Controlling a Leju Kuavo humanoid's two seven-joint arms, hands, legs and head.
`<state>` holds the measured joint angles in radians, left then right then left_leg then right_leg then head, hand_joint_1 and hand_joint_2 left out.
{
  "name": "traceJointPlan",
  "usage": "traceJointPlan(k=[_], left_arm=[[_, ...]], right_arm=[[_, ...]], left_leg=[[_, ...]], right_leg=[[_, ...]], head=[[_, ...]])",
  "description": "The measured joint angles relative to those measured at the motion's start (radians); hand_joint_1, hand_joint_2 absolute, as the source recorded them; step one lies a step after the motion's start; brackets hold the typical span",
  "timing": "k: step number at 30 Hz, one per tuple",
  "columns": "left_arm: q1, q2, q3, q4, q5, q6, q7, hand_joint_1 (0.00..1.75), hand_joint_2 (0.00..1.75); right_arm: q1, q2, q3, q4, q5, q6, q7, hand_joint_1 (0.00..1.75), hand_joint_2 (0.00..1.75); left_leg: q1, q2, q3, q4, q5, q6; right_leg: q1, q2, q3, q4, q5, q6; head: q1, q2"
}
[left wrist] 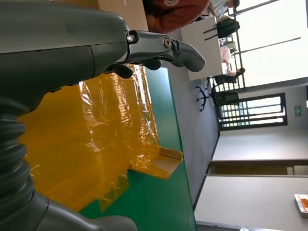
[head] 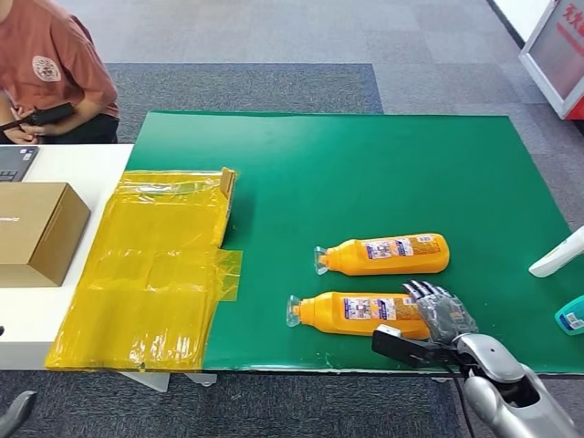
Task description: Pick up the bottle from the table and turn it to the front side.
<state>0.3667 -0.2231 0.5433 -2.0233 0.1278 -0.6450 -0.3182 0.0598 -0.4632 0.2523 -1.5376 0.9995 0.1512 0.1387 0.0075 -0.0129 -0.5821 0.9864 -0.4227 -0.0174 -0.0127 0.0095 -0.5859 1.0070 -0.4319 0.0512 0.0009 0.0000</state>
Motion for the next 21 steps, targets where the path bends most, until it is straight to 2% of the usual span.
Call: traceJointPlan(k=[2,4,5,7,9,11,15,21], left_arm=[[0.000,0.000,0.000,0.000,0.000,0.000,0.001,0.00,1.75],[0.000,0.000,0.001,0.000,0.000,-0.001,0.002,0.00,1.75],[0.000,0.000,0.001,0.000,0.000,-0.001,0.003,0.00,1.75],[0.001,-0.001,0.001,0.000,0.000,-0.002,0.006,0.00,1.75],[0.002,-0.001,0.002,0.000,0.001,-0.003,0.010,0.00,1.75],[0.003,-0.003,0.003,0.000,0.005,-0.007,0.013,0.00,1.75],[0.004,-0.010,0.009,0.000,0.009,-0.019,0.014,0.00,1.75],[0.004,-0.015,0.013,0.000,0.011,-0.025,0.014,0.00,1.75]], right_arm=[[-0.003,-0.001,0.001,0.004,0.000,0.001,0.000,0.02,1.75],[-0.006,-0.002,0.002,0.007,0.001,0.004,0.000,0.15,1.75],[-0.007,-0.004,0.004,0.009,0.002,0.006,0.000,0.27,1.75],[-0.008,-0.010,0.007,0.011,0.005,0.012,0.001,0.72,1.75],[-0.009,-0.016,0.009,0.014,0.006,0.014,0.003,1.29,1.75],[-0.009,-0.020,0.010,0.016,0.006,0.015,0.003,1.57,1.75],[-0.013,-0.025,0.012,0.017,0.007,0.015,0.002,1.74,1.75],[-0.022,-0.041,0.016,0.017,0.001,0.026,-0.014,1.75,1.75]], left_leg=[[0.000,0.000,0.000,0.000,0.000,0.000],[0.000,0.000,0.000,0.000,0.000,0.000],[0.000,0.000,0.000,0.000,0.000,0.000],[0.000,0.000,0.000,0.000,0.000,0.000],[0.000,0.000,0.000,0.000,0.000,0.000],[0.000,0.000,0.000,0.000,0.000,0.000],[0.000,0.000,0.000,0.000,0.000,0.000],[0.000,0.000,0.000,0.000,0.000,0.000]], right_leg=[[0.000,0.000,0.000,0.000,0.000,0.000],[0.000,0.000,0.000,0.000,0.000,0.000],[0.000,0.000,0.000,0.000,0.000,0.000],[0.000,0.000,0.000,0.000,0.000,0.000],[0.000,0.000,0.000,0.000,0.000,0.000],[0.000,0.000,0.000,0.000,0.000,0.000],[0.000,0.000,0.000,0.000,0.000,0.000],[0.000,0.000,0.000,0.000,0.000,0.000]], head=[[0.000,0.000],[0.000,0.000],[0.000,0.000],[0.000,0.000],[0.000,0.000],[0.000,0.000],[0.000,0.000],[0.000,0.000]])
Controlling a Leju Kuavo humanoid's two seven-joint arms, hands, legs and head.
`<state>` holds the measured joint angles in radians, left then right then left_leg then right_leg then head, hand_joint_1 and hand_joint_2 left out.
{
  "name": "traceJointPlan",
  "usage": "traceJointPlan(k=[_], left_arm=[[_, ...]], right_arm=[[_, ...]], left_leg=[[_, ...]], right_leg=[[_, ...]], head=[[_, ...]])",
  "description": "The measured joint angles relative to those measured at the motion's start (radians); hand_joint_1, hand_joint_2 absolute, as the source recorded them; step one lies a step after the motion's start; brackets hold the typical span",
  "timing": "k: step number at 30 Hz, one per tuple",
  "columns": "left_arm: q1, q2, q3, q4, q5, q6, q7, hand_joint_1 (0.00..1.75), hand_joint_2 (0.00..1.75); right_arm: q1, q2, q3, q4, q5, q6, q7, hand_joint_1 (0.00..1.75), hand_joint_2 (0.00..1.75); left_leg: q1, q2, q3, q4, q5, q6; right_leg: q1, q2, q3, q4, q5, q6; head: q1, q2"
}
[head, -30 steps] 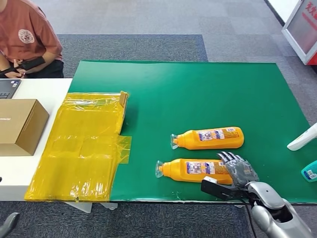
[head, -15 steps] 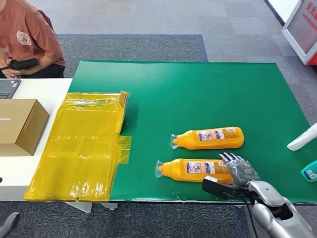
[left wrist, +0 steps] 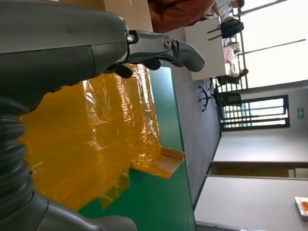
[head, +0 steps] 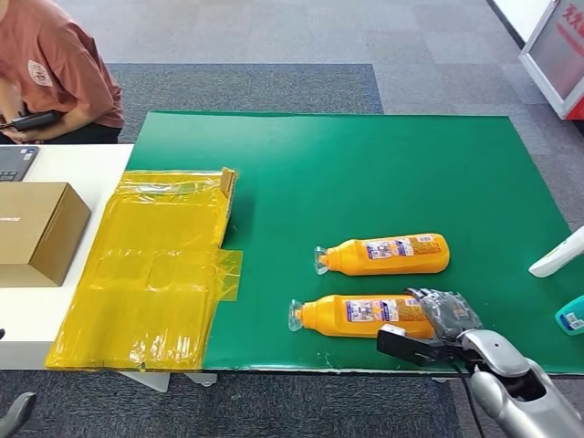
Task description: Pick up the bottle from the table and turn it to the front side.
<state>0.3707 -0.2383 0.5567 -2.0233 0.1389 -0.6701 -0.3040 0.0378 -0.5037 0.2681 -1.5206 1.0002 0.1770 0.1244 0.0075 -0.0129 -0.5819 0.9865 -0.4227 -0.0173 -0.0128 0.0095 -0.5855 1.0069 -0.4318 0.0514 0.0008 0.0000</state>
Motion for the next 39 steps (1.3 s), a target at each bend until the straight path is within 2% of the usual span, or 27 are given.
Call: traceJointPlan(k=[5,12,17,21,27,30,34,39], left_arm=[[-0.001,-0.002,0.004,0.000,0.004,-0.001,0.000,0.00,1.75],[-0.002,-0.003,0.004,0.000,0.007,-0.001,-0.002,0.00,1.75],[-0.003,-0.003,0.004,0.000,0.008,-0.001,-0.003,0.00,1.75],[-0.004,-0.002,0.004,0.000,0.010,-0.001,-0.004,0.00,1.75],[-0.005,0.000,0.004,0.000,0.014,0.000,-0.006,0.00,1.75],[-0.011,0.009,-0.009,0.003,0.019,0.016,-0.006,0.00,1.75],[-0.035,0.055,-0.078,0.020,0.039,0.097,-0.013,0.00,1.75],[-0.069,0.127,-0.196,0.050,0.067,0.182,-0.020,0.00,1.75]], right_arm=[[0.000,-0.002,0.000,0.000,-0.034,-0.007,-0.021,1.75,1.75],[0.011,0.002,-0.013,-0.006,-0.187,-0.031,-0.086,1.75,1.75],[0.020,0.016,-0.027,-0.020,-0.237,-0.061,-0.110,1.75,1.75],[0.031,0.059,-0.051,-0.043,-0.325,-0.103,-0.159,1.75,1.75],[0.038,0.117,-0.081,-0.071,-0.390,-0.135,-0.186,1.75,1.75],[0.026,0.173,-0.105,-0.090,-0.503,-0.157,-0.213,1.75,1.75],[-0.026,0.239,-0.127,-0.101,-0.681,-0.150,-0.247,1.75,1.75],[-0.086,0.289,-0.131,-0.101,-0.797,-0.124,-0.266,1.75,1.75]], left_leg=[[0.000,0.000,0.000,0.000,0.000,0.000],[0.000,0.000,0.000,0.000,0.000,0.000],[0.000,0.000,0.000,0.000,0.000,0.000],[0.000,0.000,0.000,0.000,0.000,0.000],[0.000,0.000,0.000,0.000,0.000,0.000],[0.000,0.000,0.000,0.000,0.000,0.000],[0.001,0.000,0.000,0.000,0.002,-0.002],[0.001,0.000,0.000,0.000,0.003,-0.002]], right_leg=[[0.000,0.000,0.000,0.000,0.000,0.000],[0.000,0.000,0.000,0.000,0.000,0.000],[0.000,0.000,0.000,0.000,0.000,0.000],[0.000,0.000,0.000,0.000,0.000,0.000],[0.000,0.000,0.000,0.000,0.000,0.000],[0.000,0.000,-0.001,0.000,0.000,0.000],[0.001,0.000,-0.001,0.000,0.001,-0.002],[0.001,0.000,-0.001,0.001,0.003,-0.002]], head=[[0.000,0.000],[0.000,0.000],[0.000,0.000],[0.000,0.000],[0.000,0.000],[0.000,0.000],[0.000,0.000],[0.000,0.000]])
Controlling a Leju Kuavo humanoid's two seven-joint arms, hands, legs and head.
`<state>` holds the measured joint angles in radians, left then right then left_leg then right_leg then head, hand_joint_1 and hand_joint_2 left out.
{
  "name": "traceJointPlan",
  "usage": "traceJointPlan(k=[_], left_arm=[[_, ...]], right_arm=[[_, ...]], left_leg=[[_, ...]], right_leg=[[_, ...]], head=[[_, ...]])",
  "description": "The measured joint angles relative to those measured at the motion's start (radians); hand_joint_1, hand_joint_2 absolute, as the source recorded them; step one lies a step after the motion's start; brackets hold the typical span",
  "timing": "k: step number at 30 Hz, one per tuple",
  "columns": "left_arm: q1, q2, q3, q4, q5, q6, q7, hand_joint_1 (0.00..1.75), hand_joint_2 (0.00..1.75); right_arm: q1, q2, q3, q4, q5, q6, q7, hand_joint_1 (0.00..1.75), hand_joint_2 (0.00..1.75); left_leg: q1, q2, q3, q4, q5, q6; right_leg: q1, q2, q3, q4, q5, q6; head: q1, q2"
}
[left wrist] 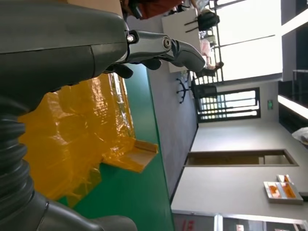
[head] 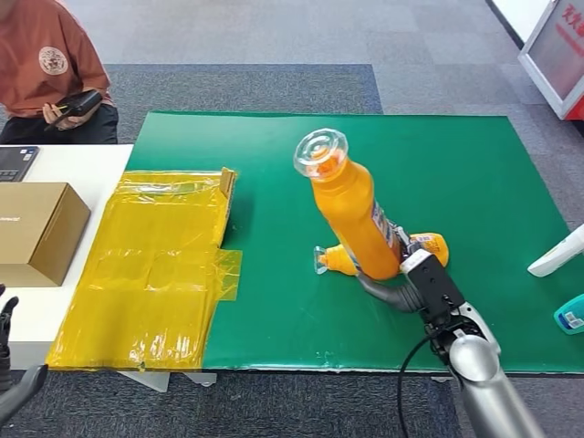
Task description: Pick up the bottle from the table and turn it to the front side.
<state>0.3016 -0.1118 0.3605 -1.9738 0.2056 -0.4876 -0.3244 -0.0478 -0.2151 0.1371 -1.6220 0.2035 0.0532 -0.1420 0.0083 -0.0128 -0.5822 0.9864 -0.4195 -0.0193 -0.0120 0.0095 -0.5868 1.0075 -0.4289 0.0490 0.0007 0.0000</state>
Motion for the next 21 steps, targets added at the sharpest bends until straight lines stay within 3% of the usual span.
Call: traceJointPlan(k=[10,21], left_arm=[[-0.084,0.087,-0.186,0.068,0.012,0.107,0.003,0.00,1.75],[-0.282,0.130,-0.420,0.161,0.042,0.268,0.062,0.00,1.75]], right_arm=[[-0.085,0.058,0.013,0.014,-0.130,0.024,-0.009,1.75,1.75],[-0.171,0.113,0.125,0.070,-0.126,-0.011,-0.010,1.75,1.75]], left_leg=[[0.000,0.000,-0.001,0.000,0.001,0.000],[0.000,0.000,-0.001,0.000,0.004,-0.001]], right_leg=[[0.000,0.000,-0.001,0.000,0.001,0.000],[0.000,0.000,-0.001,0.000,0.004,0.000]], head=[[0.000,0.000],[0.000,0.000]])
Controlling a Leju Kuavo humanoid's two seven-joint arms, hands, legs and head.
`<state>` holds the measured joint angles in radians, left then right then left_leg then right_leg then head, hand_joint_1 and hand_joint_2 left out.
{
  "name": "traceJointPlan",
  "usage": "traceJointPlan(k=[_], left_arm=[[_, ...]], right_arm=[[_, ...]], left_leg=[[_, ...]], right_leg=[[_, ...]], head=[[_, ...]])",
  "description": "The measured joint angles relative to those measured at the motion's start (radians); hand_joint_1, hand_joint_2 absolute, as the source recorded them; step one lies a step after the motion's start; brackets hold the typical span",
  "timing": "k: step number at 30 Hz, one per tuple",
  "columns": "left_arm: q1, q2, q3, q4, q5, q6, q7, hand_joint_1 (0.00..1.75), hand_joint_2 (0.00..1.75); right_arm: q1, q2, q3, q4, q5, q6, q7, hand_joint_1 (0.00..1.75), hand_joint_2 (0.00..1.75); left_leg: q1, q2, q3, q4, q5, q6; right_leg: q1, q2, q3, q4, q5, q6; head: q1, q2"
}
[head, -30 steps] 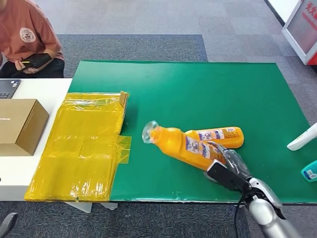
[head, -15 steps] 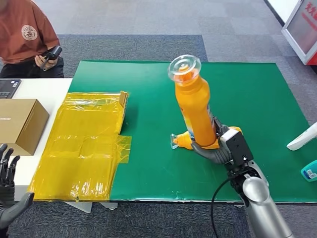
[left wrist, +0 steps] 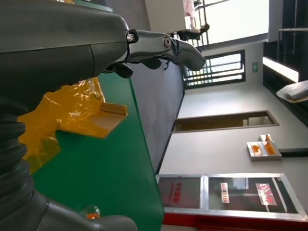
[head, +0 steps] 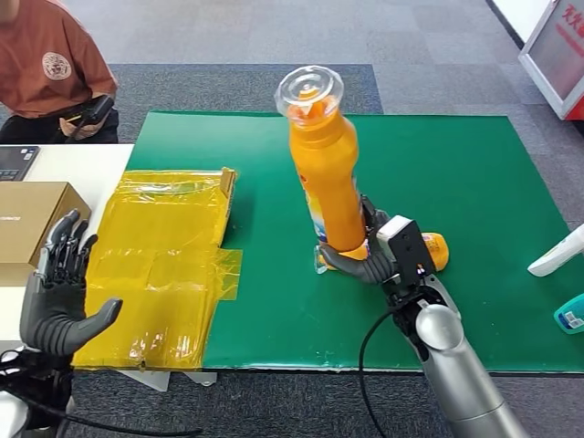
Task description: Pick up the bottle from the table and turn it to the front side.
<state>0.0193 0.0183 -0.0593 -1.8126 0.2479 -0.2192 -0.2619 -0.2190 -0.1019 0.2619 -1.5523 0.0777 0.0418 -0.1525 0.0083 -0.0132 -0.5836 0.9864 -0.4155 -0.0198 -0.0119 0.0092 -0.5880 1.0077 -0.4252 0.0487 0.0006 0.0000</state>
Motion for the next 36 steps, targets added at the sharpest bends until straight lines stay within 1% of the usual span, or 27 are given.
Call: traceJointPlan(k=[4,7,10,14,17,24,29,36], left_arm=[[-0.108,-0.005,-0.101,0.051,0.106,0.033,0.049,0.00,1.75],[-0.182,-0.013,-0.182,0.077,0.165,0.048,0.069,0.00,1.75],[-0.226,-0.018,-0.239,0.092,0.219,0.048,0.086,0.00,1.75],[-0.274,-0.028,-0.285,0.111,0.373,0.020,0.131,0.00,1.75],[-0.299,-0.041,-0.311,0.126,0.433,0.015,0.149,0.00,1.75],[-0.337,-0.056,-0.357,0.157,0.435,0.016,0.155,0.00,1.75],[-0.349,-0.063,-0.378,0.171,0.435,0.018,0.155,0.00,1.75],[-0.352,-0.068,-0.393,0.185,0.420,0.024,0.155,0.00,1.75]], right_arm=[[-0.035,0.032,0.060,0.050,0.009,-0.016,-0.008,1.75,1.75],[-0.057,0.055,0.107,0.094,0.009,-0.027,-0.021,1.75,1.75],[-0.068,0.068,0.135,0.125,0.012,-0.033,-0.027,1.75,1.75],[-0.086,0.083,0.176,0.160,0.054,-0.042,-0.038,1.75,1.75],[-0.099,0.098,0.214,0.180,0.090,-0.047,-0.045,1.75,1.75],[-0.130,0.112,0.264,0.202,0.114,-0.052,-0.045,1.75,1.75],[-0.144,0.117,0.297,0.207,0.145,-0.054,-0.045,1.75,1.75],[-0.154,0.121,0.317,0.210,0.157,-0.059,-0.042,1.75,1.75]], left_leg=[[0.000,0.000,0.000,0.000,0.001,0.000],[0.000,0.000,-0.001,0.000,0.002,0.001],[0.000,0.000,-0.001,0.000,0.002,0.001],[0.000,0.000,-0.002,0.000,0.002,0.001],[0.000,0.000,-0.003,0.000,0.002,0.001],[0.000,0.000,-0.004,0.000,0.002,0.001],[0.000,0.000,-0.004,0.000,0.002,0.001],[0.000,0.000,-0.004,0.000,0.002,0.001]], right_leg=[[0.000,0.000,0.000,0.000,0.001,0.000],[0.000,0.000,0.000,0.000,0.002,0.000],[0.000,0.000,-0.001,0.000,0.002,0.000],[0.000,0.000,-0.002,0.000,0.003,0.000],[0.000,0.000,-0.003,0.000,0.003,0.000],[0.000,0.000,-0.003,0.000,0.003,0.000],[0.000,0.000,-0.004,0.000,0.003,0.000],[0.000,0.000,-0.004,0.000,0.003,0.000]], head=[[0.000,0.000],[0.000,0.000],[0.000,0.000],[0.000,0.000],[0.000,0.000],[0.000,0.000],[0.000,0.000],[0.000,0.000]])
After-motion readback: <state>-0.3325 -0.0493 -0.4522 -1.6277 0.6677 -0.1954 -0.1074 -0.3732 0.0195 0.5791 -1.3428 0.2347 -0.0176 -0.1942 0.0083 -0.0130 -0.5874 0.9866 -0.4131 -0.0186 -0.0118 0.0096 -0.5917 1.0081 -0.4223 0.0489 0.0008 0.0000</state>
